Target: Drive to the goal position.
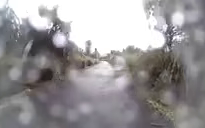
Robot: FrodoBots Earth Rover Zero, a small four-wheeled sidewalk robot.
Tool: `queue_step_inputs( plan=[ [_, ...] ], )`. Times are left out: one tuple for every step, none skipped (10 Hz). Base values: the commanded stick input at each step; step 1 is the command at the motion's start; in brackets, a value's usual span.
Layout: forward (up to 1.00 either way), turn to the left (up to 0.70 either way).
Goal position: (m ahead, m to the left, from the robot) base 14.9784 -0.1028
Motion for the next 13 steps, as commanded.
queue_step_inputs(
  plan=[
    [1.0,0.0],
    [1.0,0.0],
    [1.0,0.0],
    [1.0,0.0],
    [1.0,0.0],
    [1.0,0.0],
    [1.0,0.0],
    [1.0,0.0],
    [0.32,0.0],
    [0.18,0.0],
    [0.03,0.0],
    [0.0,0.0],
    [0.0,0.0]
  ],
)
